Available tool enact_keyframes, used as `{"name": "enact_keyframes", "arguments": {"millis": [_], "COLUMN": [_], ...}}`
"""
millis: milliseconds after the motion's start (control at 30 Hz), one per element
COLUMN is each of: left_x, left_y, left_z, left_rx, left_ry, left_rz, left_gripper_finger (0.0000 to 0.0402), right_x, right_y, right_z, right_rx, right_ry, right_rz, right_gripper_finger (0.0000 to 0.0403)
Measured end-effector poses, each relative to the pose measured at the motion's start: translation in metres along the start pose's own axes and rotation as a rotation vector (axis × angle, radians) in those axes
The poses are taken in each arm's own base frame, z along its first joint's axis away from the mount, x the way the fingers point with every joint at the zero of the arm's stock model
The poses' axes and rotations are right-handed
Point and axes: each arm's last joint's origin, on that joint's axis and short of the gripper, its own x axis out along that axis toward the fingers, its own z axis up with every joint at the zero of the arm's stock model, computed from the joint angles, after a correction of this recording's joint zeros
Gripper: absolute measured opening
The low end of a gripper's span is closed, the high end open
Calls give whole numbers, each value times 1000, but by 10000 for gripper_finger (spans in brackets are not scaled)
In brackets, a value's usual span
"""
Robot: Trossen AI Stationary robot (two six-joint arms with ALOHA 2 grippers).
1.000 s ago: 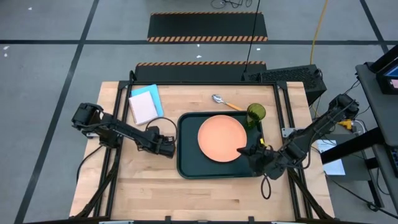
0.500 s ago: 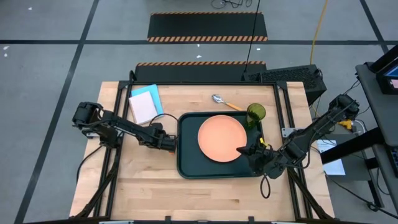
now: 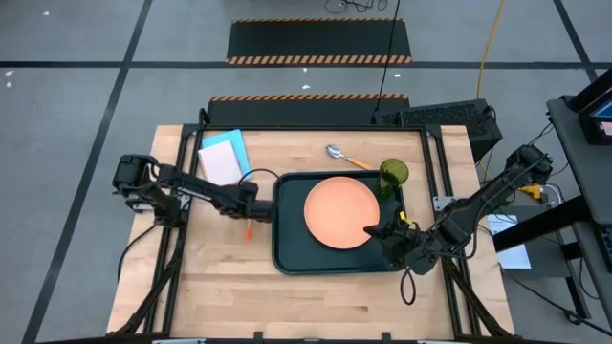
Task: Pick and place plate/cup/fork/spoon on tray
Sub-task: Put the orange fork on the green tray to the left of the orange plate
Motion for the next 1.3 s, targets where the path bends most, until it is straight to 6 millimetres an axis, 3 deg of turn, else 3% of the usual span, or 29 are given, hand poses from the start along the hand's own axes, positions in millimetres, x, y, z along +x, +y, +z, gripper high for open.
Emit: {"name": "enact_keyframes", "arguments": {"millis": [267, 667, 933, 1300], "left_x": [0, 0, 0, -2], "left_y": [-2, -4, -5, -7], "left_z": [3, 4, 3, 0], "left_rx": [92, 78, 76, 61], "left_ry": [-9, -36, -42, -47], "left_rz": [-15, -25, -41, -44], "left_gripper_finger": [22, 74, 13, 12], "right_x": [0, 0, 0, -1], "right_y": [0, 0, 2, 2], "right_z": [0, 0, 0, 0], "right_rx": [15, 41, 44, 53], "right_ry": [0, -1, -9, -9], "right_rz": [0, 5, 58, 59], "right_gripper_finger": [0, 0, 0, 0]}}
